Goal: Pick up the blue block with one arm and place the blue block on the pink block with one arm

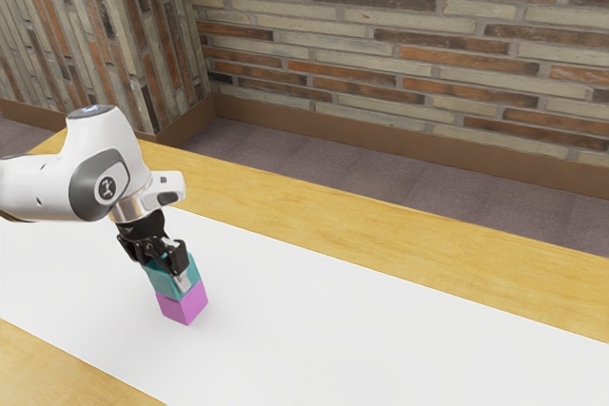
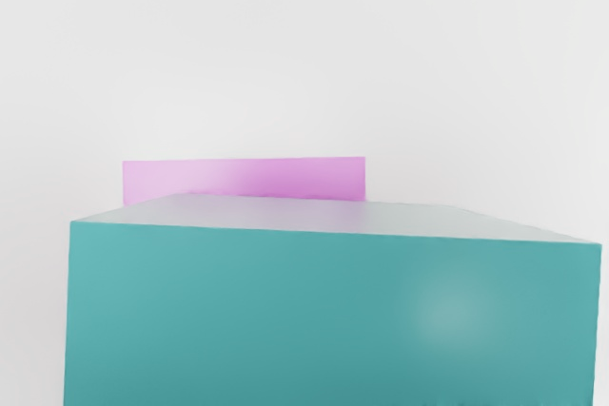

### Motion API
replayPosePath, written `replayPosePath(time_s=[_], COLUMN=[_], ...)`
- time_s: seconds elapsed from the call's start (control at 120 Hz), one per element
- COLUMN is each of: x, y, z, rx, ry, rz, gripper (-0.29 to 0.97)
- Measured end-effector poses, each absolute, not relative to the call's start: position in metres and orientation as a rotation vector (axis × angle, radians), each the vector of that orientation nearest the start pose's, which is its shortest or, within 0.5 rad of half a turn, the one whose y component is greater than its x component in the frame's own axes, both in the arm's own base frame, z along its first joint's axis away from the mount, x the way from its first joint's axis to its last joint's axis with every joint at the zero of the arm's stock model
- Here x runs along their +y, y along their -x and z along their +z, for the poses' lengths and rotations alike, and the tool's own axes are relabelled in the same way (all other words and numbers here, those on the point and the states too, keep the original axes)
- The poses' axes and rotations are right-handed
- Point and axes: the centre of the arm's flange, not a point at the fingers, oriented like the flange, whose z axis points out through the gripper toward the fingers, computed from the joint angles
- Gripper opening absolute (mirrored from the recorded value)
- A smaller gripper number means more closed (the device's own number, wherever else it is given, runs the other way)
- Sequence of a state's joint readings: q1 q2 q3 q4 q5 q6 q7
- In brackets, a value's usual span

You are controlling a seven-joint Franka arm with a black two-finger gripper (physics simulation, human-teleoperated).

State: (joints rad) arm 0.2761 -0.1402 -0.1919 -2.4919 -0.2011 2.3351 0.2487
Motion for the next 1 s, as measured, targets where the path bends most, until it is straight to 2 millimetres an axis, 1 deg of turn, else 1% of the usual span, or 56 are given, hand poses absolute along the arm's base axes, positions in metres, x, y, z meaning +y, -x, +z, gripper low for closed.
replayPosePath(time_s=[0.217, 0.442, 0.883, 0.933, 1.0], x=[0.0364, 0.0412, 0.0444, 0.0439, 0.0430], y=[-0.4520, -0.4492, -0.4520, -0.4520, -0.4518], z=[0.3373, 0.3383, 0.3368, 0.3371, 0.3371], rx=[0.058, 0.036, 0.024, 0.024, 0.026], ry=[3.260, 3.265, 3.279, 3.283, 3.289], rz=[-0.016, -0.024, -0.028, -0.030, -0.030], gripper=[0.31, 0.31, 0.31, 0.40, 0.43])
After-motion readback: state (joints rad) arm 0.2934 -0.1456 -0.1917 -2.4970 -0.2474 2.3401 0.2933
